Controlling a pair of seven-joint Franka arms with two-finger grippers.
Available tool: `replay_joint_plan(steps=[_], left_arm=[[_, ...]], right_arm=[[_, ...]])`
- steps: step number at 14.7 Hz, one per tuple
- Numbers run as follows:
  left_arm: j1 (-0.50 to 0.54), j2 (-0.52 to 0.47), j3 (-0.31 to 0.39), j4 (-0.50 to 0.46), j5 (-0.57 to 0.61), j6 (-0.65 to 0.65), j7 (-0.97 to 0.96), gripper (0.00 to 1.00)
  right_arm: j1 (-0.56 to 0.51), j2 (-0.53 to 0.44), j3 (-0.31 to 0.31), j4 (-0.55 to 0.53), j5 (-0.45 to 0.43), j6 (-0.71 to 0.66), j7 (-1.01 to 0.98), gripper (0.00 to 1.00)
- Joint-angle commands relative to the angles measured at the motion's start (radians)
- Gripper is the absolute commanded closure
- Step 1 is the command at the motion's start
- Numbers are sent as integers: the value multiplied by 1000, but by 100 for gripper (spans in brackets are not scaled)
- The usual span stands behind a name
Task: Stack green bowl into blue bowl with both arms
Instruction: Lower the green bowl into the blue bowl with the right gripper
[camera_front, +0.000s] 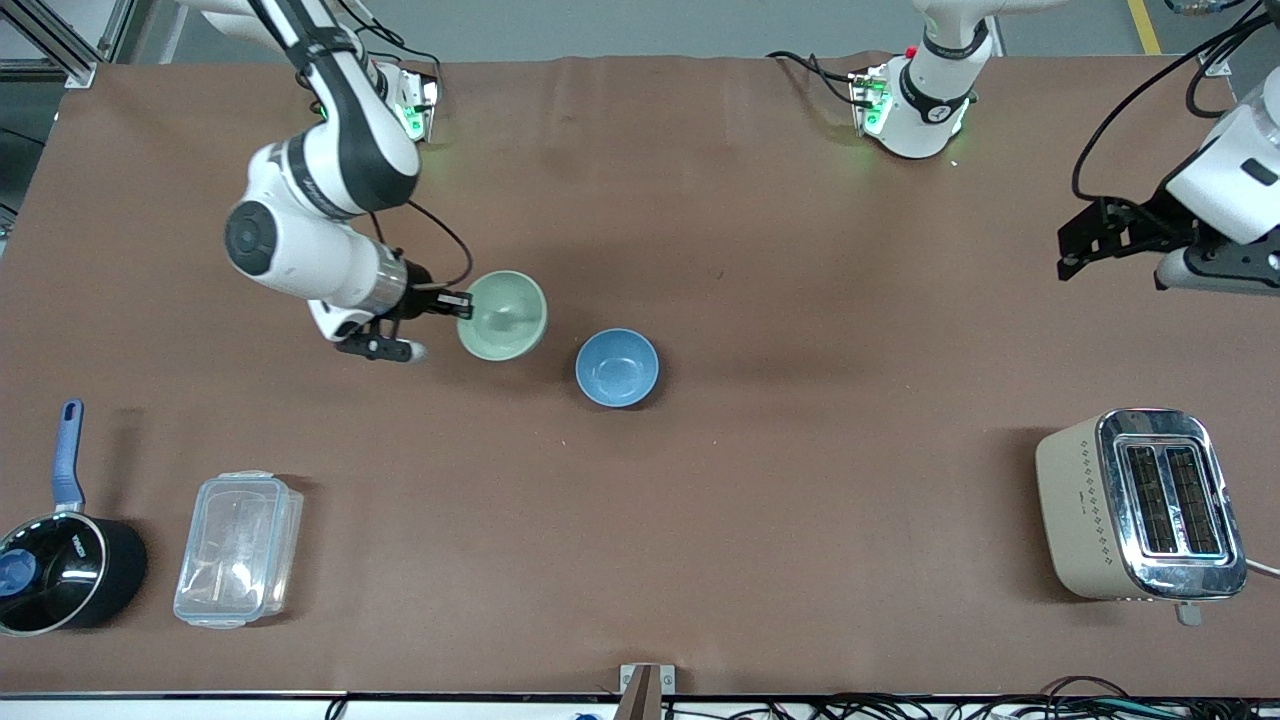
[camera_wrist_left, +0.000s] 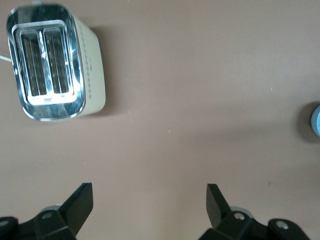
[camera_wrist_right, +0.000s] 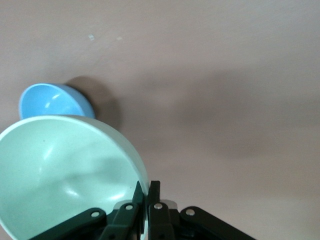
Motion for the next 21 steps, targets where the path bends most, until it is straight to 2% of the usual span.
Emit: replay_joint_plan(steps=[1, 3, 6, 12, 15, 19, 21], left_arm=[[-20, -111, 22, -133, -18, 11, -10, 0], [-26, -136, 20, -162, -18, 14, -24, 0], [-32, -136, 16, -155, -16, 8, -55, 0], [-28, -136, 14, -138, -15, 8, -47, 0], [-28, -135, 16, -136, -10, 8, -44, 0], [-26, -144, 24, -133, -12, 4, -50, 0], [-26, -144, 24, -132, -4, -12, -38, 0]], right_arm=[[67, 97, -14, 50, 138, 83, 16, 97], [127, 172, -13, 50, 189, 213, 17, 97], [216, 235, -13, 58, 292, 362, 17, 97], [242, 302, -14, 110, 321, 383, 17, 97], [240, 304, -16, 110, 320, 384, 16, 96], [243, 311, -16, 110, 318, 418, 16, 93], [254, 315, -16, 110, 318, 418, 16, 88]])
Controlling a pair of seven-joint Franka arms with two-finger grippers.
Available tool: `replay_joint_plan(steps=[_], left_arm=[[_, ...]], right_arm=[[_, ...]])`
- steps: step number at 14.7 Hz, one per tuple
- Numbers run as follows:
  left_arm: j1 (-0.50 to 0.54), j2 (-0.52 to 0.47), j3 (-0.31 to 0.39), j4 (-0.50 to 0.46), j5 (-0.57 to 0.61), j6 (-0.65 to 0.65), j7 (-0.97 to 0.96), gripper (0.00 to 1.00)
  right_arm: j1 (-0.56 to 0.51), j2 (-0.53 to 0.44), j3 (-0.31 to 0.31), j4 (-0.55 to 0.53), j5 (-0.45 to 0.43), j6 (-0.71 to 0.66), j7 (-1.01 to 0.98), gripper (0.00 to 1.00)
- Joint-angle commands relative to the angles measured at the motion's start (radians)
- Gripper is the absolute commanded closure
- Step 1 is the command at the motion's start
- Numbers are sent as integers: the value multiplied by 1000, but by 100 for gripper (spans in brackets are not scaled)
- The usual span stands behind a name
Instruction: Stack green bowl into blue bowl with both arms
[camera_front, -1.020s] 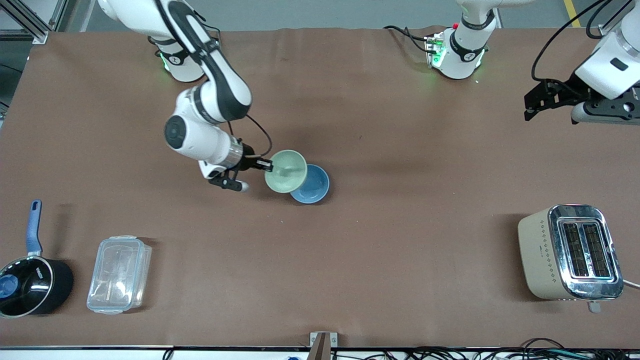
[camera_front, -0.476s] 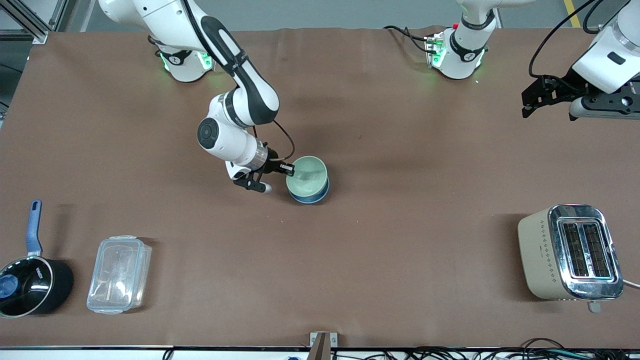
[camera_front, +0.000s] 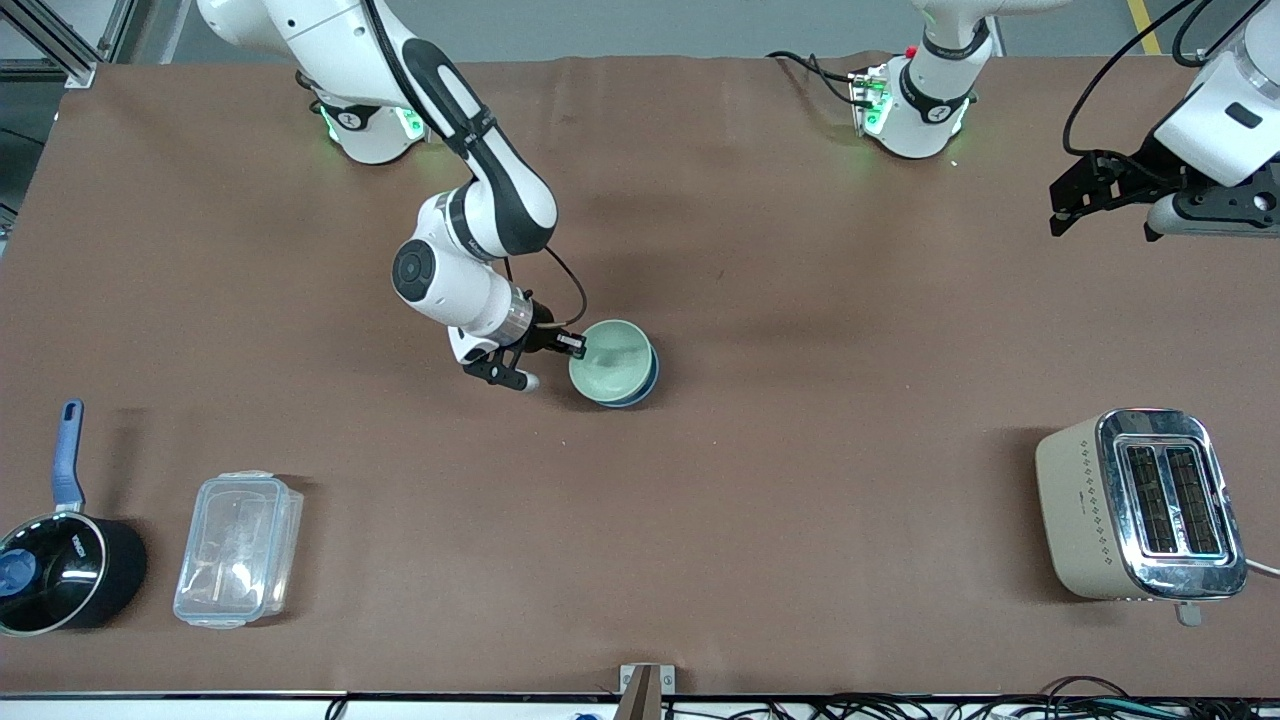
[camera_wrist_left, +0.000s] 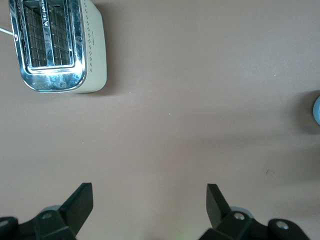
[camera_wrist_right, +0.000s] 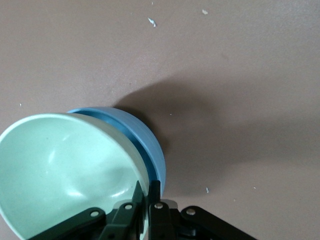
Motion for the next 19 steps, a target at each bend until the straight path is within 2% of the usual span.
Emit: replay_joint_plan(steps=[1, 2, 3, 5, 6, 7, 11, 16, 19], left_arm=[[6, -16, 4, 0, 0, -14, 14, 0], [8, -13, 4, 0, 0, -15, 16, 0], [9, -12, 4, -2, 0, -15, 18, 0], [6, 2, 2, 1, -3, -18, 13, 0], [6, 16, 2, 16, -9, -15, 7, 0], [8, 32, 1, 38, -11, -15, 7, 0], [3, 56, -1, 50, -12, -15, -4, 0], [8, 43, -4, 55, 0, -15, -2, 0], [0, 43, -10, 66, -7, -17, -4, 0]], right_arm=[[13, 14, 1, 12, 17, 12, 4, 86], [13, 14, 1, 12, 17, 11, 4, 79], [13, 14, 1, 12, 17, 11, 4, 62], [10, 11, 1, 11, 19, 9, 6, 18], [6, 4, 1, 12, 17, 5, 3, 4], [0, -15, -4, 11, 17, -3, -2, 0], [-106, -159, -13, -23, 3, -49, -25, 0], [-400, -326, -16, -157, 2, -181, -352, 0], [-583, -378, -18, -236, -90, -193, -543, 0]])
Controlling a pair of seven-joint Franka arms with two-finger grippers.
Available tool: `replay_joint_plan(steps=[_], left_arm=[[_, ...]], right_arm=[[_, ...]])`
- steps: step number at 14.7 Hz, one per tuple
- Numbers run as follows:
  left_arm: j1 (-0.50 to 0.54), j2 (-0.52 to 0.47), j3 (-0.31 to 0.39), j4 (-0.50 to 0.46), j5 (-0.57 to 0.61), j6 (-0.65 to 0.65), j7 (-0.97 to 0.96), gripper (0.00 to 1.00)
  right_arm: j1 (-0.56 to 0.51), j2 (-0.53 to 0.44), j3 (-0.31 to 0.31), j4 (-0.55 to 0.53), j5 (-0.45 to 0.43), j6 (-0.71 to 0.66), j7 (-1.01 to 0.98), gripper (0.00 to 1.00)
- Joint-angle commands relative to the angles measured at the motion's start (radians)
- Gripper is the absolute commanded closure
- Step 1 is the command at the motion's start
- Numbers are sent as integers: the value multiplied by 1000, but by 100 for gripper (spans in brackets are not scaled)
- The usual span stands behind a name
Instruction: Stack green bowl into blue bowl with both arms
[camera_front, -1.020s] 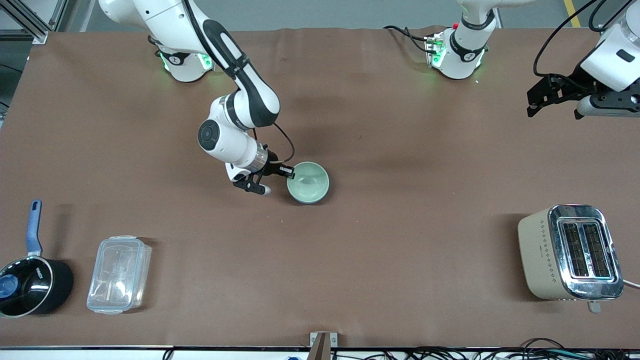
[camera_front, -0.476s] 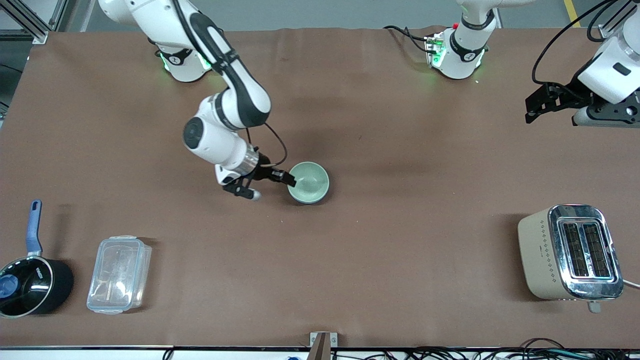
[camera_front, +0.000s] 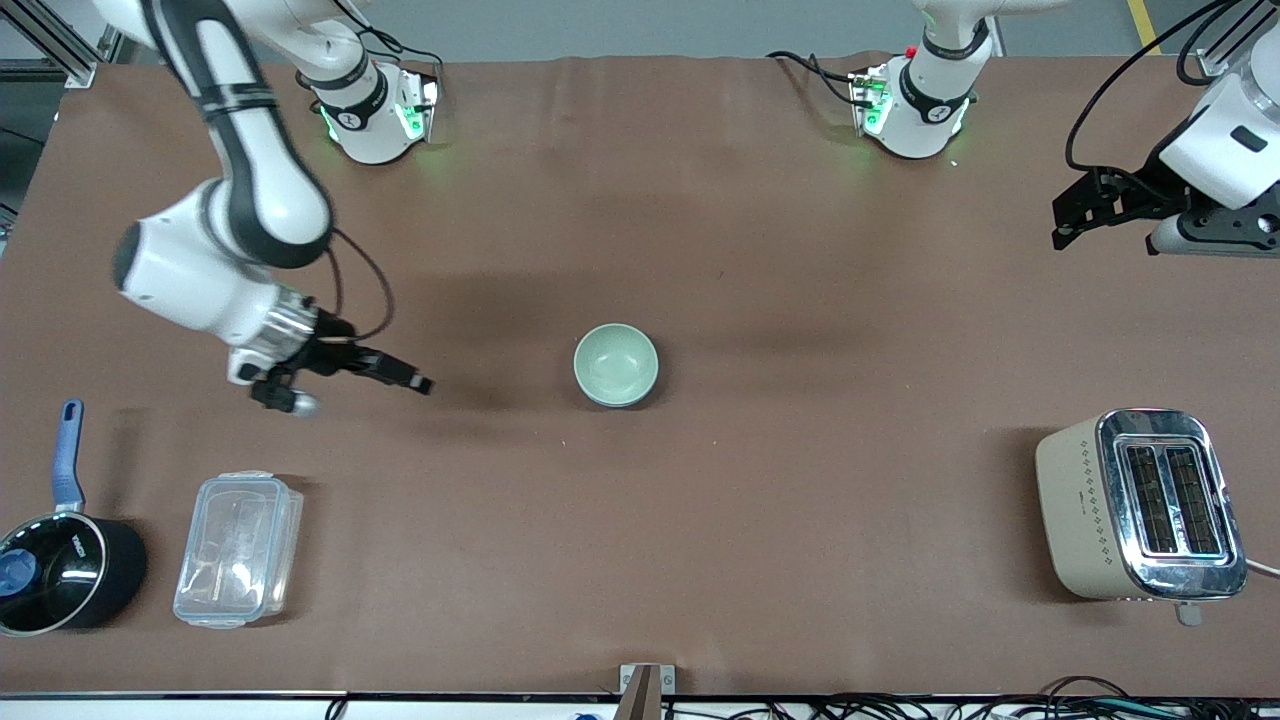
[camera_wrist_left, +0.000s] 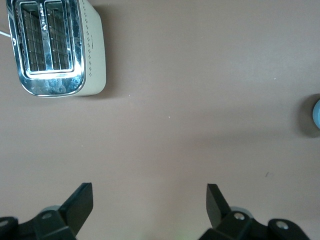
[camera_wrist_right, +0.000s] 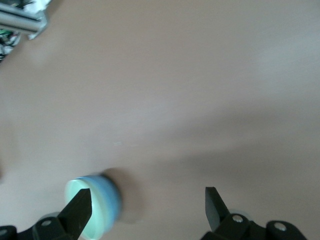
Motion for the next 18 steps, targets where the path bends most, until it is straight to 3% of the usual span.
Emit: replay_joint_plan(steps=[1, 3, 6, 10, 14, 18], left_arm=[[-3, -1, -11, 23, -9, -13, -4, 0], [-5, 2, -11, 27, -11, -13, -5, 0], [-5, 5, -12, 29, -11, -11, 9, 0], [0, 5, -12, 31, -12, -11, 17, 0], [6, 6, -8, 29, -6, -13, 17, 0], [6, 6, -3, 31, -1, -13, 19, 0]], right_arm=[[-165, -76, 23, -80, -84, -52, -136, 0], [-268, -125, 23, -56, -212, -154, -153, 0], [-314, -234, 23, -15, -461, -229, -149, 0], [-299, -243, 40, 240, -702, -560, -25, 0], [-252, -245, 110, 468, -725, -795, 74, 0], [-238, -243, 208, 562, -725, -863, 244, 0]])
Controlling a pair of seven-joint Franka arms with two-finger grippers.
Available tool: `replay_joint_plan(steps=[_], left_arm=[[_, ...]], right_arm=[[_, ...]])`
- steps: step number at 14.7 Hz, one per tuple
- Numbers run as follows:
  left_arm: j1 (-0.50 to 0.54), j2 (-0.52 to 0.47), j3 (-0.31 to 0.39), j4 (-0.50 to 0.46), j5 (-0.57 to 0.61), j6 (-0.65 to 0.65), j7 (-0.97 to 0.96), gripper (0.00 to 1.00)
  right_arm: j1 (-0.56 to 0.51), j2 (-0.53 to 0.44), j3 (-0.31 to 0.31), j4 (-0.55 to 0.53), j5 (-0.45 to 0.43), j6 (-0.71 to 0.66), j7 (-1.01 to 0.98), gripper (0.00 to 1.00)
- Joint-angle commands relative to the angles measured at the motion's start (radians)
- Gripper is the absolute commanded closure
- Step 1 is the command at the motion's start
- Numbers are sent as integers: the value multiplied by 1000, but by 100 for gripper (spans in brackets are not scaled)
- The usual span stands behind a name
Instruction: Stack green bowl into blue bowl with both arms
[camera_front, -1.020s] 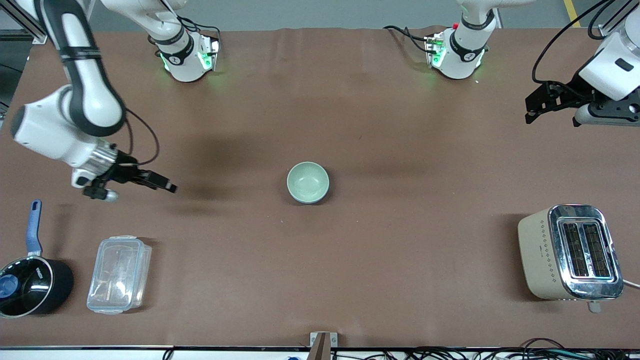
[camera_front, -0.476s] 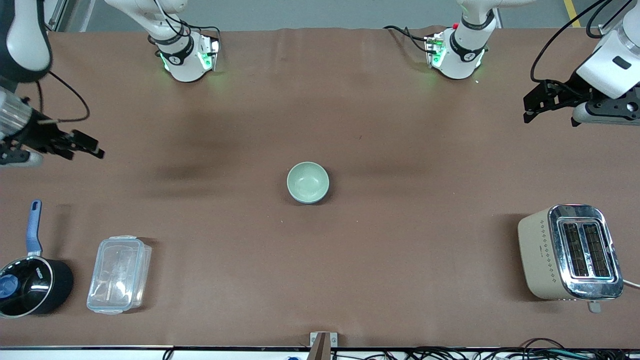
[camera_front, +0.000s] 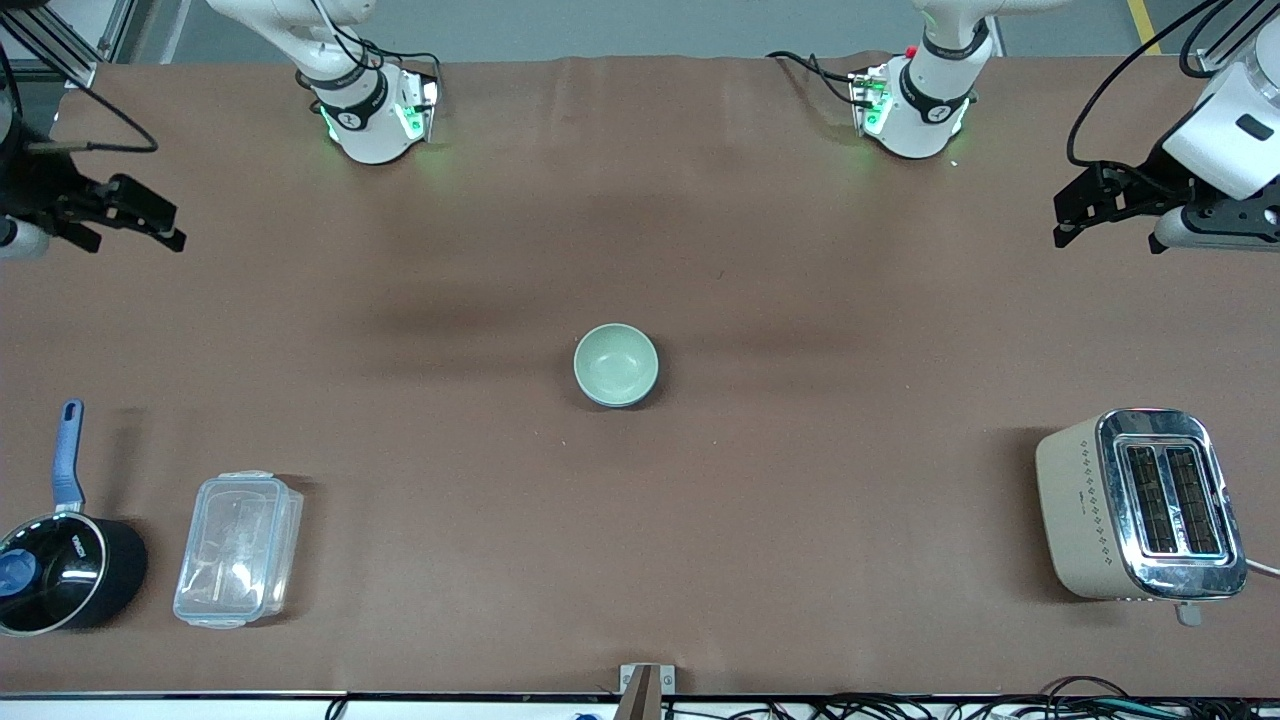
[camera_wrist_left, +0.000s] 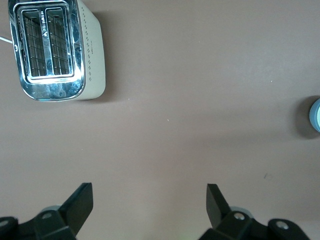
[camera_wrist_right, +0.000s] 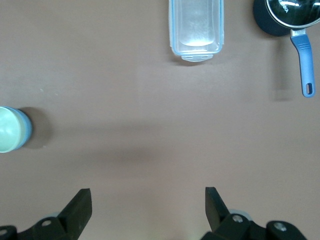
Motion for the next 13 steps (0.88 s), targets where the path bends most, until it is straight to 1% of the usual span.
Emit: replay_joint_plan(steps=[1, 2, 4, 13], left_arm=[[5, 5, 0, 18, -1, -12, 15, 0], [4, 5, 0, 18, 0, -12, 12, 0], [-1, 6, -1, 19, 2, -12, 4, 0], [0, 13, -3, 22, -4, -14, 1, 0]], right_arm=[[2, 25, 48, 87, -23, -62, 88, 0], [5, 28, 54, 121, -21, -88, 97, 0], [10, 34, 52, 172, -18, -93, 94, 0], [-7, 75, 45, 173, -21, -118, 83, 0]])
